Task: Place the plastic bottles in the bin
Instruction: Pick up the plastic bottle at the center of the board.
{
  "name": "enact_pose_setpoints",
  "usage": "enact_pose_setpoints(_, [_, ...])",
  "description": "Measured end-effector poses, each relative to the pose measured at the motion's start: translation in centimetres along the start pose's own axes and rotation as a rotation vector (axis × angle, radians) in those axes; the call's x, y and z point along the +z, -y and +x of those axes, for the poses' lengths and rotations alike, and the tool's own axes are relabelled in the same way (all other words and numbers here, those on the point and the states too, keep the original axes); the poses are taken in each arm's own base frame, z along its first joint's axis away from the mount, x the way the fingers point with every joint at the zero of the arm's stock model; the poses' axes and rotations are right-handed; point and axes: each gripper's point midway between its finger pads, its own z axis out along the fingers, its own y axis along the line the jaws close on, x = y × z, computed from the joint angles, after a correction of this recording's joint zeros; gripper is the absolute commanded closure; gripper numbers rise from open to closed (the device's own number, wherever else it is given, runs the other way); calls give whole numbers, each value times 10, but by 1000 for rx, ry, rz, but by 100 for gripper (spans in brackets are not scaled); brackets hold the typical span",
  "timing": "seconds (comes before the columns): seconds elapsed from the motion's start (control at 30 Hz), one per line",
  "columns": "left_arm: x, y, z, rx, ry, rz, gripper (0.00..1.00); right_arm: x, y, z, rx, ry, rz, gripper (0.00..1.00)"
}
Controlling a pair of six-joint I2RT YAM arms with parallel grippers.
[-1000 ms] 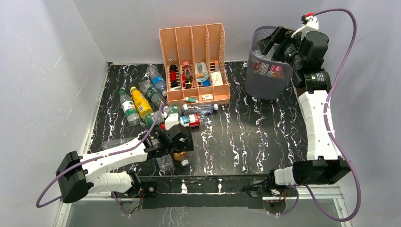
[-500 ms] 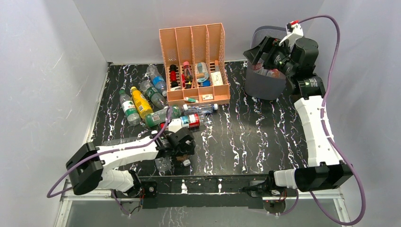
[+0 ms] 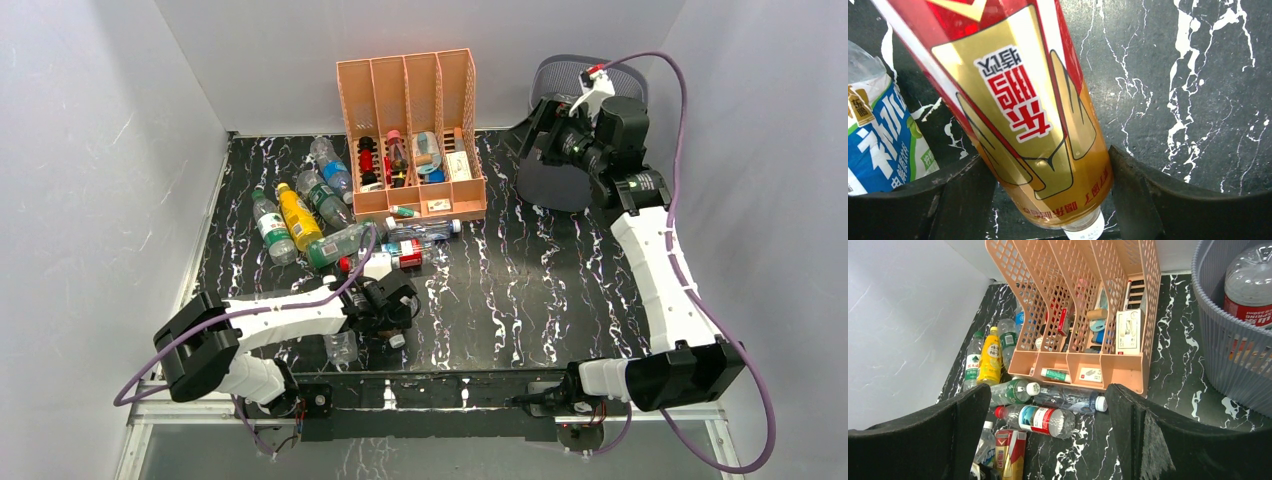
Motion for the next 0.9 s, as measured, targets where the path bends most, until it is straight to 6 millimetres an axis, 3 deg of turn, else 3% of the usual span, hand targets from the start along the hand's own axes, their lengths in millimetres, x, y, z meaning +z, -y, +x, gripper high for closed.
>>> enact_pose_setpoints(0.13, [-1, 1, -1, 5, 0, 5, 49, 3, 2, 13, 8, -30, 2, 2])
enact_pose_setpoints(0.33, [-8, 7, -4, 5, -3, 36, 56, 6, 0, 26, 12, -61, -9, 2])
enact_pose_setpoints(0.7, [-55, 30, -27, -13, 40, 216, 55, 13, -20, 66, 21, -170, -94, 2])
enact_pose_setpoints(0.9, [-79, 50, -38, -11, 71, 362, 55, 22, -28, 103, 88, -281, -169, 2])
